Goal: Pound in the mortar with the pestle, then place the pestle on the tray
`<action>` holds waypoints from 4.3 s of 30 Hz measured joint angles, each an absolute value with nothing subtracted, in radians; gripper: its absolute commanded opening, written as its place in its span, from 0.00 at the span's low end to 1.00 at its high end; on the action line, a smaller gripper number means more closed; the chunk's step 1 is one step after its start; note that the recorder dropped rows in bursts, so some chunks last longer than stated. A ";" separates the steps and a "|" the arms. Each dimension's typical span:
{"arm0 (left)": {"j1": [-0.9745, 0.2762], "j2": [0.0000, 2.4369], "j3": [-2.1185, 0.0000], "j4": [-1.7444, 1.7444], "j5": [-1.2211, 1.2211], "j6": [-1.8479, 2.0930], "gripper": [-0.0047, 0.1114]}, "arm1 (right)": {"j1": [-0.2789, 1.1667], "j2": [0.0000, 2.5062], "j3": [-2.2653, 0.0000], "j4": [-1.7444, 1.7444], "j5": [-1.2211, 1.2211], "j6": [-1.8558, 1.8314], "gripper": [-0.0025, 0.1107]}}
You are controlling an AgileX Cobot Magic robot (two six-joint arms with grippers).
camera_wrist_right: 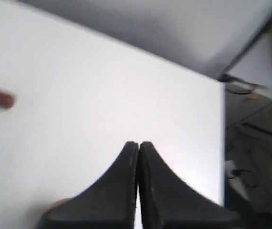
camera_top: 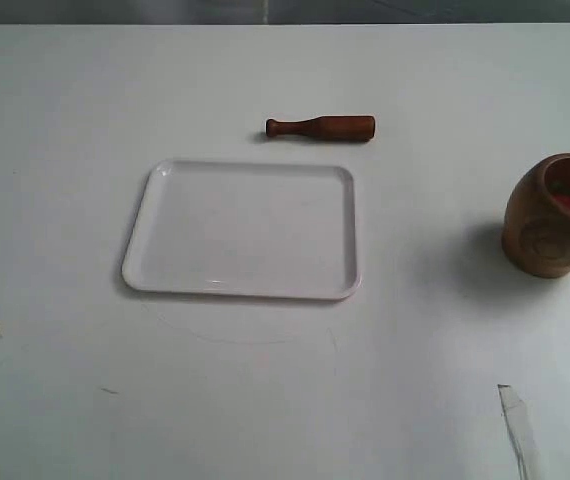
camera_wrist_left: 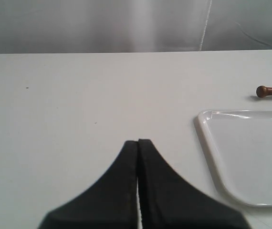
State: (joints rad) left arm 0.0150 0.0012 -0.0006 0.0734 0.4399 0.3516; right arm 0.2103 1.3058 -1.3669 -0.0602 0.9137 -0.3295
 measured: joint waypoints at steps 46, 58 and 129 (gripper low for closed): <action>0.015 0.001 -0.001 0.073 0.440 0.352 0.04 | 0.617 2.400 -2.101 0.038 1.049 -1.047 0.45; 0.015 0.001 -0.001 0.073 0.440 0.352 0.04 | 0.617 2.448 -2.102 0.074 0.961 -1.049 0.43; 0.015 0.001 -0.001 0.073 0.440 0.352 0.04 | 0.097 1.234 -0.389 -0.370 -0.889 0.385 0.02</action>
State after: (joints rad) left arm 0.0150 0.0012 -0.0006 0.0734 0.4399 0.3516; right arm 0.0968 1.2341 -0.3885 -0.3703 -0.8886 0.3846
